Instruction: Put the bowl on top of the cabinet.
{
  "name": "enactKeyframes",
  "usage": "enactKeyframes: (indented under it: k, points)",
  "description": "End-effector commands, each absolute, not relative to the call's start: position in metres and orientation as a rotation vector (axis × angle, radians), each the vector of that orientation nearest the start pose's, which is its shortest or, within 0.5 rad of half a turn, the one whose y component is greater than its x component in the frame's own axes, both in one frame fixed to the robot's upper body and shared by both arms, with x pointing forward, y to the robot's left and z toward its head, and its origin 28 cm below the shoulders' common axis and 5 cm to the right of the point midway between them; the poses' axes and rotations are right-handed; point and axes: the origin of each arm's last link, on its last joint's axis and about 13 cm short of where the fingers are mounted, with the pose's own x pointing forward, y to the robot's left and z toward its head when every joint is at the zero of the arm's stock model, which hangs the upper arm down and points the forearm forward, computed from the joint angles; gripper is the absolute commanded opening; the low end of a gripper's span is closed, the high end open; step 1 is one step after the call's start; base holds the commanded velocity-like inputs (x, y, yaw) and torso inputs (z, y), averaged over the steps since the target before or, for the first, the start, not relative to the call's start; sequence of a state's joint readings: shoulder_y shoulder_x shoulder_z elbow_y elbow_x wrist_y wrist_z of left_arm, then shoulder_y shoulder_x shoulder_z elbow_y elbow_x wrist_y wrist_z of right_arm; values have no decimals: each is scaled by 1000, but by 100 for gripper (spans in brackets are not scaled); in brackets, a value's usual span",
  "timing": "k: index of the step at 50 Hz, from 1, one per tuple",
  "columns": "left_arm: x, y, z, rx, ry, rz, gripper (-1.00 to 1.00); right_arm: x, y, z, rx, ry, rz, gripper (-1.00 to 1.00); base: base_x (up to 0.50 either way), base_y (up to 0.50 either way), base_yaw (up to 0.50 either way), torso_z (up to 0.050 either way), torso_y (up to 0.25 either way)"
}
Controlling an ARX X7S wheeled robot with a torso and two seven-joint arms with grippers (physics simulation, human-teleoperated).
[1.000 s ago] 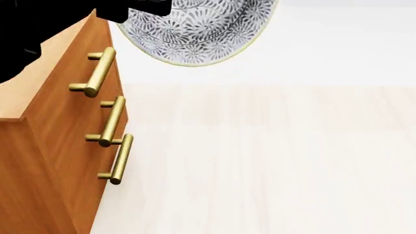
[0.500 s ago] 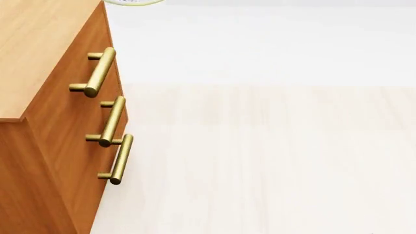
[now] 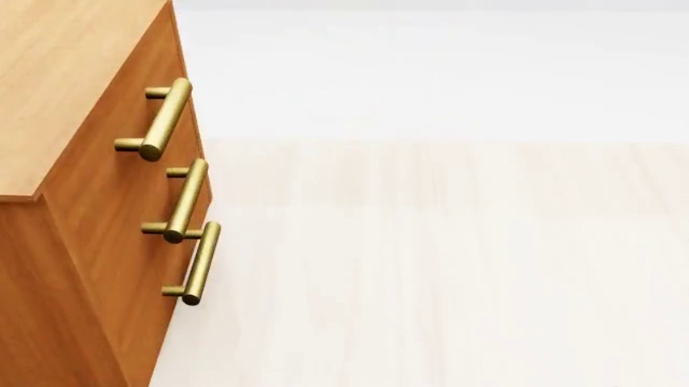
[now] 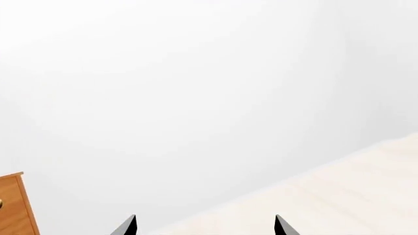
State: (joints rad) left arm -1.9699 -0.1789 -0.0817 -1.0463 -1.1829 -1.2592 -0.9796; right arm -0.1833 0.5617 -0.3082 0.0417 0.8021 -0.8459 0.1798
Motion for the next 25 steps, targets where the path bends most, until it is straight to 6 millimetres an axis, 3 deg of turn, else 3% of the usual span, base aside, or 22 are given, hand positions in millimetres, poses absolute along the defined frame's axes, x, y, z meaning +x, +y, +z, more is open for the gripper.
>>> enactKeyframes:
  k: [1, 13, 19, 25]
  points:
    - [333, 222, 486, -627, 494, 0, -100, 160, -184, 32, 334, -391, -114, 100, 0, 0, 0, 0, 0]
    - [334, 235, 478, -816, 474, 146, -100, 159, -185, 32, 331, -388, -121, 100, 0, 0, 0, 0, 0]
    - [330, 232, 479, -827, 466, 148, -100, 159, -184, 32, 328, -388, -121, 100, 0, 0, 0, 0, 0]
    - [321, 229, 483, -871, 395, 263, -100, 159, -184, 33, 320, -387, -120, 100, 0, 0, 0, 0, 0]
